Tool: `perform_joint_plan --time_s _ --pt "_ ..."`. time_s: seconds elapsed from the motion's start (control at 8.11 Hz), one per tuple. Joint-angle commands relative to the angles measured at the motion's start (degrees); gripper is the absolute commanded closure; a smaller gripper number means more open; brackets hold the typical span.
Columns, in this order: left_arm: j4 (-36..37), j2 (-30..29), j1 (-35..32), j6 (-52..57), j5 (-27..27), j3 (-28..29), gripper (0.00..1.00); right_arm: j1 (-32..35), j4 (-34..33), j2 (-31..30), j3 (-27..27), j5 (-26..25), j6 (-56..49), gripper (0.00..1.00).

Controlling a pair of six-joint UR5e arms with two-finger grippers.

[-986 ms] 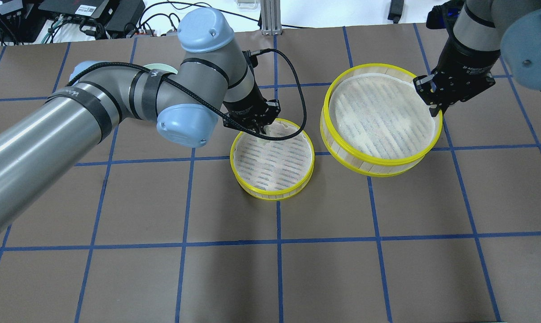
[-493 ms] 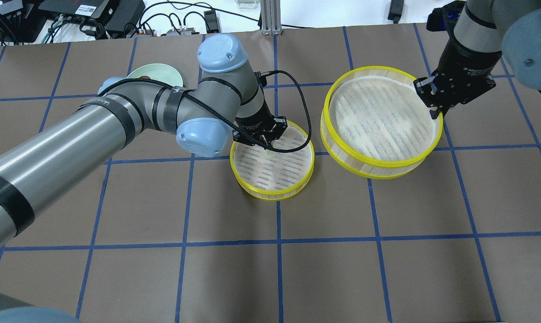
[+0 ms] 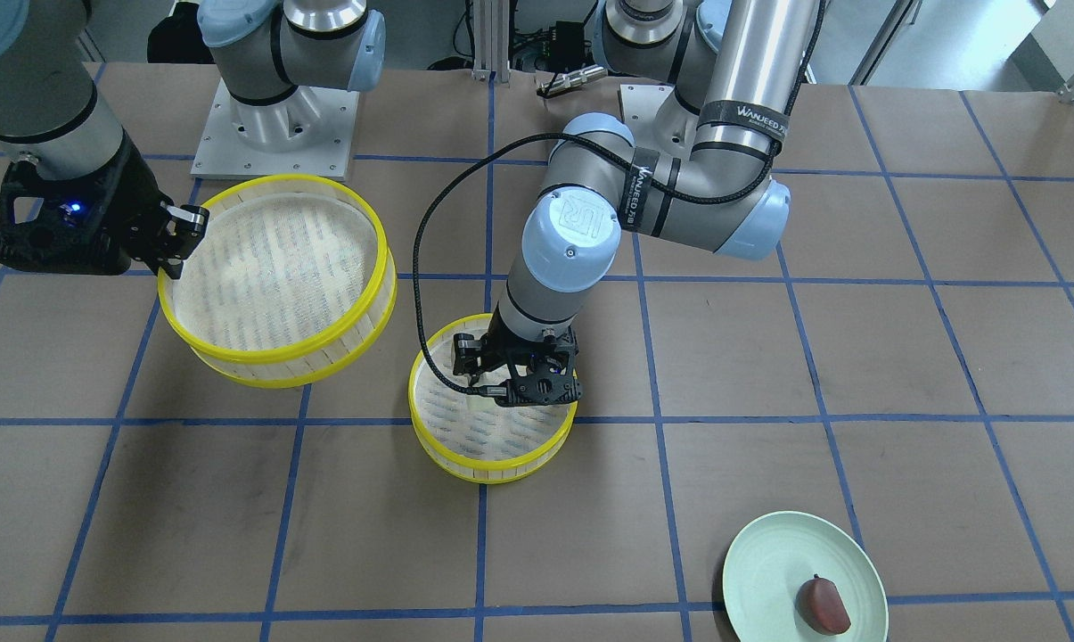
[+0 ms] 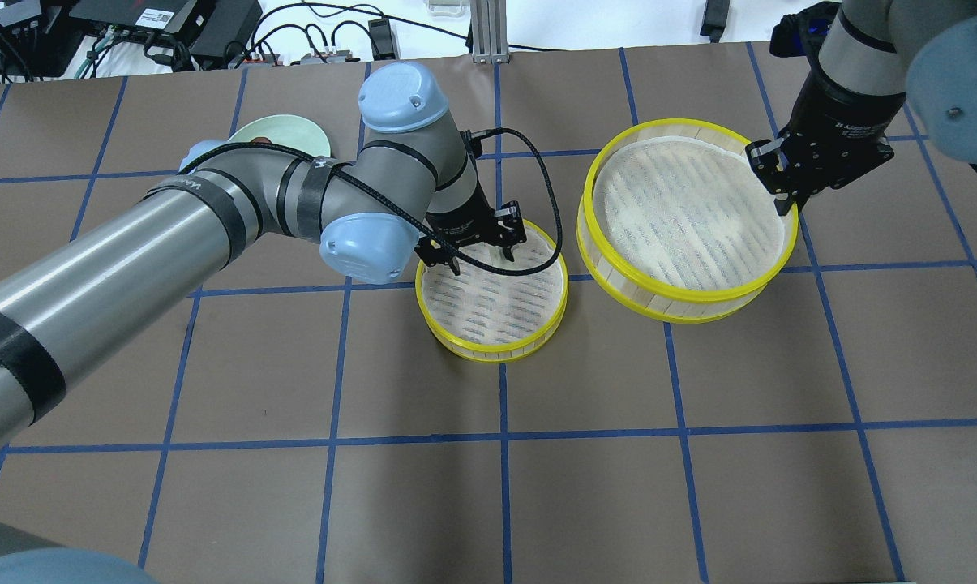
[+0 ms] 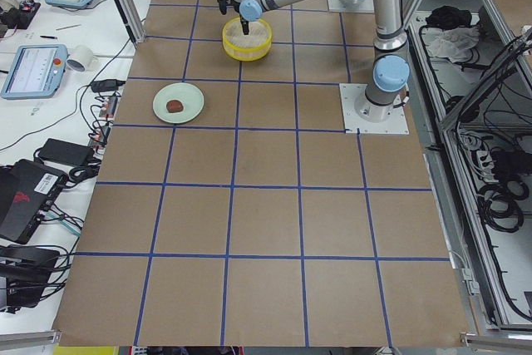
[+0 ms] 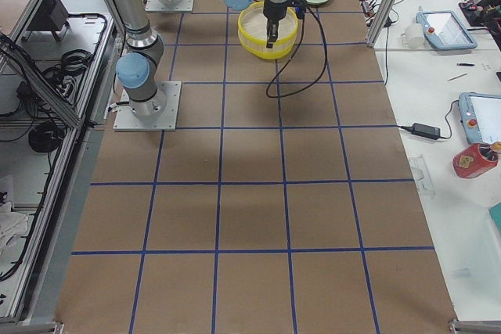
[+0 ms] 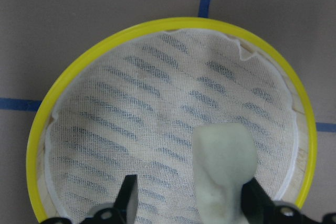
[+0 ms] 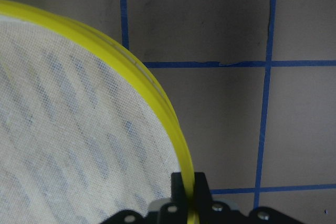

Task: Place buns in different layers of steamer
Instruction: 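Lower the white bun into the bottom tier and open the left gripper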

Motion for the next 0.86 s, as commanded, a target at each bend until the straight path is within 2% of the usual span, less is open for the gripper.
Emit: perform_joint_plan --time_s 0.0,0.25,0.37,0.49,0.74 --pt "-0.37 0.5 0.1 0.64 0.44 0.33 0.0 0.17 -0.23 -0.08 0.0 0.19 0.53 1.0" --pt "-0.81 0.68 0.44 0.73 1.05 0.68 0.0 1.83 -0.67 0.88 -0.26 0.19 5.77 1.0" --pt "-0.9 1.55 1.23 1.51 3.41 1.12 0.0 3.93 -1.89 2.36 -0.52 0.11 6.59 1.0" --pt "-2.99 1.91 2.89 1.87 3.95 2.6 0.0 5.87 -3.12 3.68 -1.13 0.02 8.25 1.0" --pt "-3.97 2.53 8.85 9.91 3.96 6.29 0.0 6.5 -3.66 4.49 -1.4 0.1 9.67 1.0"
